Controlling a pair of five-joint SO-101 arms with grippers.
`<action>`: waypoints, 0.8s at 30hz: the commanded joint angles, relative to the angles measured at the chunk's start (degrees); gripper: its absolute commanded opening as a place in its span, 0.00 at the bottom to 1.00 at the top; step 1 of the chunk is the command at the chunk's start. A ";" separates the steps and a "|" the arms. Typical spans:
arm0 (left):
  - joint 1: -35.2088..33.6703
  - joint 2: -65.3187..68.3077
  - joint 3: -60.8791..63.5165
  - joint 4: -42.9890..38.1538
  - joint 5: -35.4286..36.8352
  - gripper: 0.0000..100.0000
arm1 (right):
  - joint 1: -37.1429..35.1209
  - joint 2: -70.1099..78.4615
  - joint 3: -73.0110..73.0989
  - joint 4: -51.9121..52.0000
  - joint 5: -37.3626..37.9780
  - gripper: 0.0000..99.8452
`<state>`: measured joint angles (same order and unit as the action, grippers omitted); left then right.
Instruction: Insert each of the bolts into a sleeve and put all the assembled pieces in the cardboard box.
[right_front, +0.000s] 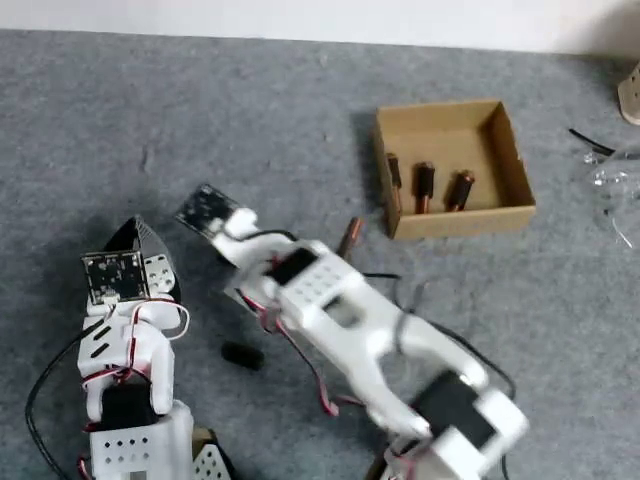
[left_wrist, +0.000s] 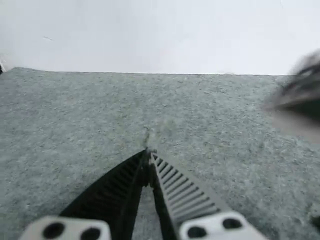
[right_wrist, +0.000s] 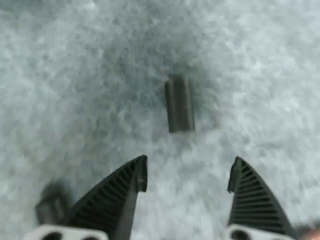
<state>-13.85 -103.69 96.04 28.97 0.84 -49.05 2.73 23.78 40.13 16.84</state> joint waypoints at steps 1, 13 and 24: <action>-0.66 -1.01 -0.04 -1.67 0.35 0.01 | -1.36 8.04 -10.42 0.13 1.23 0.24; -1.54 -0.92 0.31 -3.16 0.35 0.01 | -1.01 19.03 -21.23 4.35 4.92 0.24; -2.33 -1.01 -0.04 -3.08 0.35 0.01 | 0.22 22.20 -20.35 0.75 5.01 0.24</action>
<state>-14.90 -103.69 96.04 27.21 0.84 -49.85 24.44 4.79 42.42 20.97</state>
